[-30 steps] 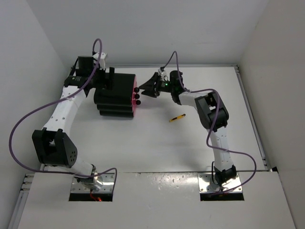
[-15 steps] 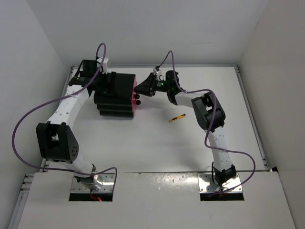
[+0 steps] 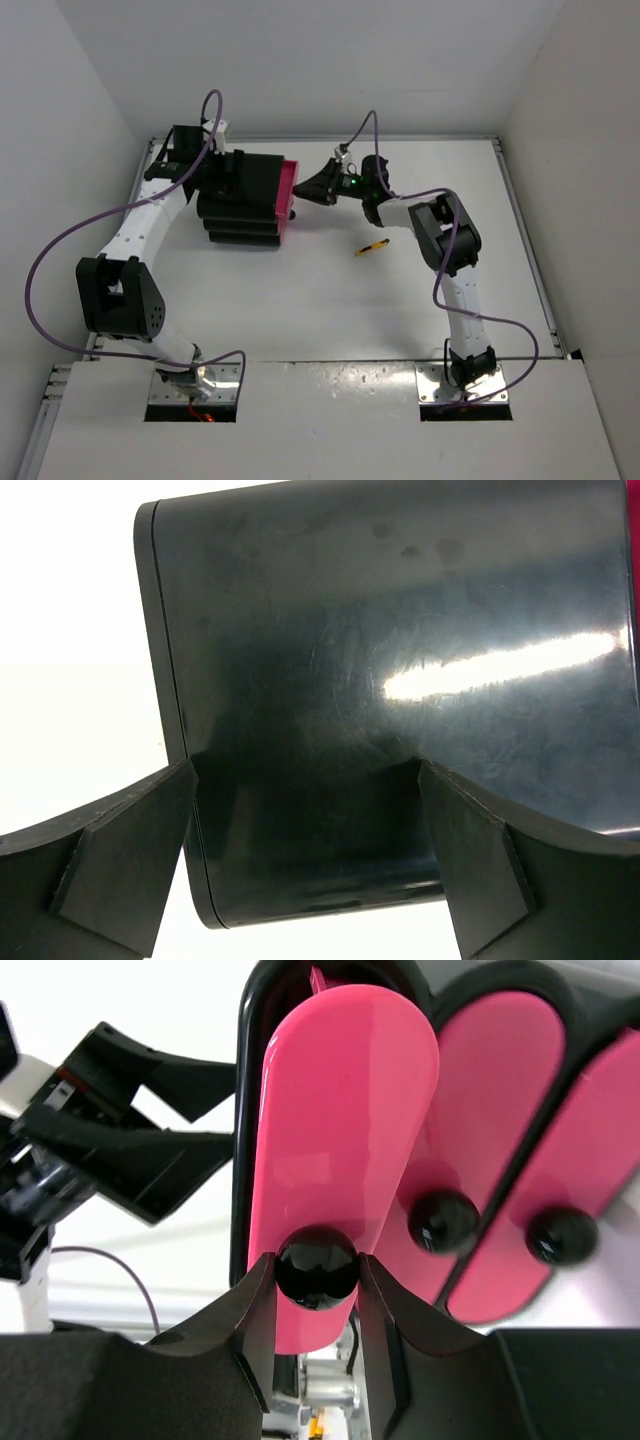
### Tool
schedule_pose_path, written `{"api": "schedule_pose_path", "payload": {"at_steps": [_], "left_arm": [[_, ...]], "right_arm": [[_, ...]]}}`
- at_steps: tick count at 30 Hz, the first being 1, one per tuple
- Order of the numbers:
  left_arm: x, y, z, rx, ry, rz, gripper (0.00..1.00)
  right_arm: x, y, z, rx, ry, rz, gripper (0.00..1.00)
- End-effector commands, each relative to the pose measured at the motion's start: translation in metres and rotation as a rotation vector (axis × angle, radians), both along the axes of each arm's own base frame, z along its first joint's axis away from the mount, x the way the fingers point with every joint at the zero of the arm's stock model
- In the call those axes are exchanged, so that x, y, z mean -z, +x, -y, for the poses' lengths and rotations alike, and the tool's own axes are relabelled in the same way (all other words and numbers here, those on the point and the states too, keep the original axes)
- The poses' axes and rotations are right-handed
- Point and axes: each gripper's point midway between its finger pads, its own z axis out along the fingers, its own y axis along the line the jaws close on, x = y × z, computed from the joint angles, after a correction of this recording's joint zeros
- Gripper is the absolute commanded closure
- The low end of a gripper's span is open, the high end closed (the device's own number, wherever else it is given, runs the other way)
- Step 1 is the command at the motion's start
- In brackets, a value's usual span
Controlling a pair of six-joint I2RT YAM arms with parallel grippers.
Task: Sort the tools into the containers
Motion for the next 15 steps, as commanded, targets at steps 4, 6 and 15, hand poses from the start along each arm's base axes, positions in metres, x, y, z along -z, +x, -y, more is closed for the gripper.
{"api": "schedule_pose_path", "payload": {"at_steps": [4,6,15], "left_arm": [[0.012,-0.005,-0.003,-0.015,-0.010,-0.037,0.00],[0.012,-0.005,-0.003,-0.015,-0.010,-0.037,0.00],[0.009,-0.005,-0.002,-0.008,-0.016,-0.038,0.00]], "right_arm": [[-0.018,-0.001,0.044,0.021,0.027,0.069,0.86],[-0.022,0.000,0.053,0.037,0.027,0.071,0.86],[-0.025,-0.002,0.067,-0.005,0.008,0.078,0.31]]}}
